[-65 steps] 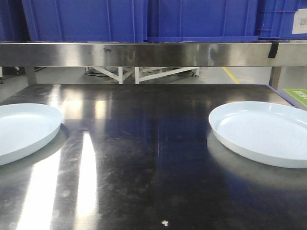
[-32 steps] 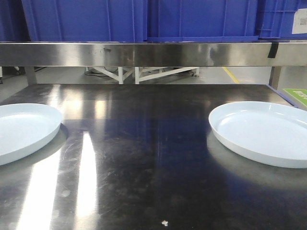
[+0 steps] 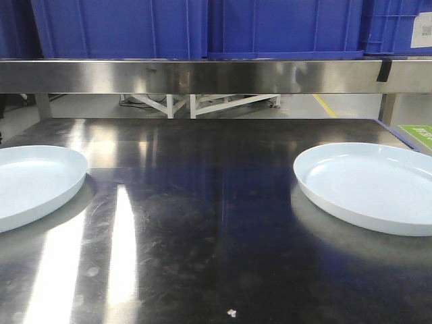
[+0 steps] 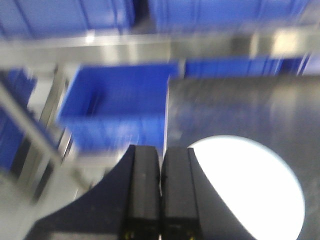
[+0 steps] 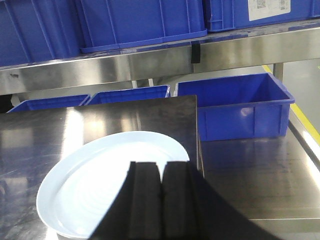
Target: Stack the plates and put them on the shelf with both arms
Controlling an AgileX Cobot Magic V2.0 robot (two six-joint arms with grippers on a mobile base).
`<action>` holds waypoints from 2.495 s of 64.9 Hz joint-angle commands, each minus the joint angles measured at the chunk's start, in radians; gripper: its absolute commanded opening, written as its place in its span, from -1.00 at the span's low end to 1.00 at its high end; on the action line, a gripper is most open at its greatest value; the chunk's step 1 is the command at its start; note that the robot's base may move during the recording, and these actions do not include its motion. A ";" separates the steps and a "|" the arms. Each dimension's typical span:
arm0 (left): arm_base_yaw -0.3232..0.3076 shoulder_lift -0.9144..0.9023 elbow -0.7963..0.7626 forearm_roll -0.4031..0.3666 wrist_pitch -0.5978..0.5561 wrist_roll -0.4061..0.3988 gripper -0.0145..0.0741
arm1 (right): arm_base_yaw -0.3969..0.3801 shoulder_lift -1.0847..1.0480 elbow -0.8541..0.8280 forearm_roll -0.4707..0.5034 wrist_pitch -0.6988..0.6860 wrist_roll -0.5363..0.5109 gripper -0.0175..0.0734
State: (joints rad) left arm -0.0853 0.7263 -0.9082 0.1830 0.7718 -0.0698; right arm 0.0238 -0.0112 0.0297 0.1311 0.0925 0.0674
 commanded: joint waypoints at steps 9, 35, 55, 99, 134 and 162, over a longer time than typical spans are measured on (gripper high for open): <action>-0.007 0.166 -0.155 0.001 0.080 -0.001 -0.48 | -0.006 -0.019 0.000 0.001 -0.083 -0.006 -0.58; -0.007 0.187 -0.155 0.019 0.052 -0.001 -0.48 | -0.006 -0.019 0.000 0.001 -0.083 -0.006 -0.58; -0.007 0.191 -0.155 0.009 0.033 -0.001 -0.48 | -0.006 -0.019 0.000 0.001 -0.083 -0.006 -0.58; -0.007 0.191 -0.155 0.014 0.006 -0.001 -0.48 | -0.005 -0.019 -0.005 -0.013 -0.189 -0.002 -0.58; -0.007 0.191 -0.155 0.014 0.006 -0.001 -0.48 | -0.005 0.645 -0.565 0.034 0.126 0.040 -0.58; -0.007 0.191 -0.155 0.012 0.003 -0.001 -0.48 | -0.005 0.945 -0.670 0.034 -0.012 0.040 -0.58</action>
State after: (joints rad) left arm -0.0853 0.9221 -1.0262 0.1891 0.8451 -0.0675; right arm 0.0238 0.9180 -0.6012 0.1641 0.1921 0.1175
